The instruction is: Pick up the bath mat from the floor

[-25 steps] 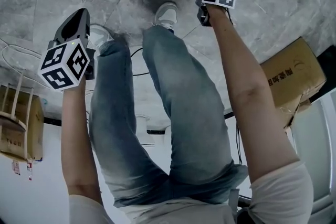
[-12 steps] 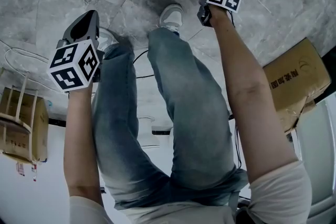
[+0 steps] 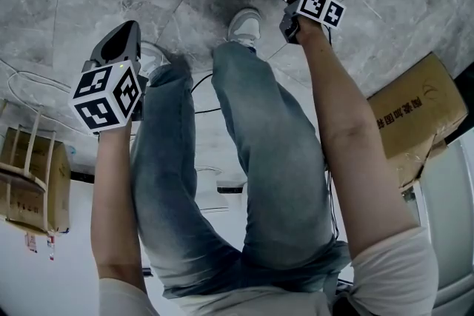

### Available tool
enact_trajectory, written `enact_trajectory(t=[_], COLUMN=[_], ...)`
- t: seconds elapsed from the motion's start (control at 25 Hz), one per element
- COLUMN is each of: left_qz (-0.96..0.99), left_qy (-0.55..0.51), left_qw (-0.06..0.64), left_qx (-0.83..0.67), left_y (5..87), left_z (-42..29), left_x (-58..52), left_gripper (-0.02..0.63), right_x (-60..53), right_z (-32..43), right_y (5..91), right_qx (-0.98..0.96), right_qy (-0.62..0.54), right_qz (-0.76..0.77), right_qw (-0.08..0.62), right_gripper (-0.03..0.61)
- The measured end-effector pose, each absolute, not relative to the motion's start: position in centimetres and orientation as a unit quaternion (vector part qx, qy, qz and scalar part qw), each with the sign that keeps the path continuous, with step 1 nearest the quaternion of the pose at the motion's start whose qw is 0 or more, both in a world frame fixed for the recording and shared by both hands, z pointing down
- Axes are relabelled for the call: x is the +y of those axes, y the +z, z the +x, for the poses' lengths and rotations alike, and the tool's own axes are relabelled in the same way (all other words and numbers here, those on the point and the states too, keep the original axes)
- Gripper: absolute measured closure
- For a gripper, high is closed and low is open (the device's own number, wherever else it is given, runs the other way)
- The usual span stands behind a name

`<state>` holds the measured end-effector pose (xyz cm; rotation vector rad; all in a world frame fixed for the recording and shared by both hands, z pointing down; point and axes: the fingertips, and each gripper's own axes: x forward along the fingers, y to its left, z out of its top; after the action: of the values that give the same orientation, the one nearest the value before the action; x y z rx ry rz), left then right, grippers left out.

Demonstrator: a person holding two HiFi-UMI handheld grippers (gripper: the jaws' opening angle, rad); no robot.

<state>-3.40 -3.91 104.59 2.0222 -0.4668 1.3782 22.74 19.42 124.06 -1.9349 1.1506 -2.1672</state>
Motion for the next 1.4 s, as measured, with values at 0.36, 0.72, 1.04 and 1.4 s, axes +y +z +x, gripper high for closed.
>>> enact_trajectory(t=[0.36, 0.72, 1.04, 1.4], left_qz=[0.766, 0.761, 0.755, 0.748], left_qy=[0.523, 0.531, 0.532, 0.532], left_qw=[0.329, 0.328, 0.341, 0.359], left_qx=[-0.179, -0.177, -0.175, -0.167], left_y=[103.5, 101.6, 99.2, 95.6], left_z=[-4.1, -5.5, -6.9, -8.0], left_x=[-3.6, -3.4, -3.3, -2.4], left_gripper=[0.595, 0.597, 0.597, 0.597], right_x=[15.6, 13.8, 11.3, 8.3], right_z=[21.8, 19.1, 17.1, 15.5], right_y=[120.6, 117.1, 112.4, 106.7], right_qx=[0.42, 0.464, 0.492, 0.512], right_qy=[-0.66, -0.636, -0.628, -0.614], right_qz=[-0.623, -0.615, -0.602, -0.599], right_qw=[0.013, -0.028, -0.036, -0.044], right_gripper=[0.472, 0.531, 0.535, 0.537])
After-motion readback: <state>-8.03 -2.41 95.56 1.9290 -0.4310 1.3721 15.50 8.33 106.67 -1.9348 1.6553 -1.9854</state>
